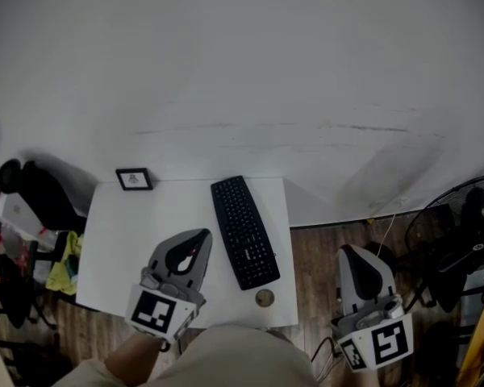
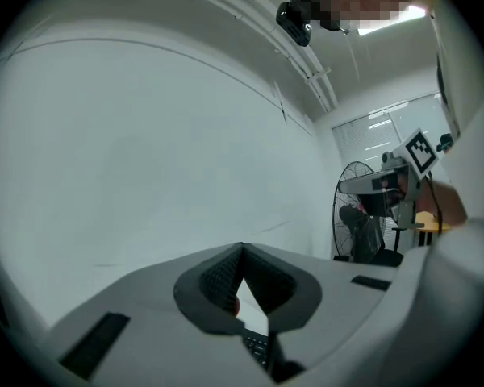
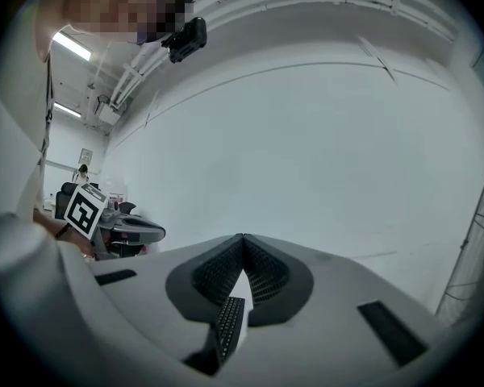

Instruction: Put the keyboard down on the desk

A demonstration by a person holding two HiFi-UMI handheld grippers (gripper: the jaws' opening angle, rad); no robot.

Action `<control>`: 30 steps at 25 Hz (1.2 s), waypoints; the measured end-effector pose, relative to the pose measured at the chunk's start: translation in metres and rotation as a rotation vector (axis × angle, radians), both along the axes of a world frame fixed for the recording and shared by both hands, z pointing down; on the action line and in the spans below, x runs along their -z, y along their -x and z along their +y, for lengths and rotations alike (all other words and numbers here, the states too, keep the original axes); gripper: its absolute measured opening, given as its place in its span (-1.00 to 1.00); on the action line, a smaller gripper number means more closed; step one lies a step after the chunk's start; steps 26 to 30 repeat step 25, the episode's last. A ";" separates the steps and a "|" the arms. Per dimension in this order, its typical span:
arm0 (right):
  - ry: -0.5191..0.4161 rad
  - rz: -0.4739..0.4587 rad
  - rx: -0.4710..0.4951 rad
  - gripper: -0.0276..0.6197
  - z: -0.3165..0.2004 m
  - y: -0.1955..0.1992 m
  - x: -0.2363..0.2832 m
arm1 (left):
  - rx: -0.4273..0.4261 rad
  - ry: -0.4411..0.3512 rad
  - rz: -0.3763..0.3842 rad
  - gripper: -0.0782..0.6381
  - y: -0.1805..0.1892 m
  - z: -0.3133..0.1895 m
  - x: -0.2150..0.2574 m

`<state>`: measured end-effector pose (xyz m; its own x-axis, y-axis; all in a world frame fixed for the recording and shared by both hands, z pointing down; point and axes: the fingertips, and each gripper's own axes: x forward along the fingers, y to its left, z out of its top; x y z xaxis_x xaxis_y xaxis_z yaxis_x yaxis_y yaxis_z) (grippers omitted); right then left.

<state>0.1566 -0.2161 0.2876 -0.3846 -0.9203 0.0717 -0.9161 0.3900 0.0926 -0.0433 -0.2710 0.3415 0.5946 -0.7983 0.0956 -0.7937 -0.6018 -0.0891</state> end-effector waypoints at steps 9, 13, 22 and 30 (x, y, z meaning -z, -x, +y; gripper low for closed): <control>0.177 -0.001 0.014 -0.84 -0.012 0.002 -0.063 | -0.024 0.115 0.045 -0.73 -0.002 0.002 -0.044; 0.189 0.004 0.002 -0.84 -0.013 -0.003 -0.068 | -0.016 0.086 0.040 -0.73 -0.002 0.000 -0.035; 0.167 -0.002 0.001 -0.84 -0.012 -0.004 -0.061 | -0.016 0.070 0.066 -0.73 -0.007 -0.003 -0.023; 0.165 0.000 0.002 -0.84 -0.013 -0.005 -0.059 | -0.020 0.068 0.070 -0.73 -0.010 -0.003 -0.020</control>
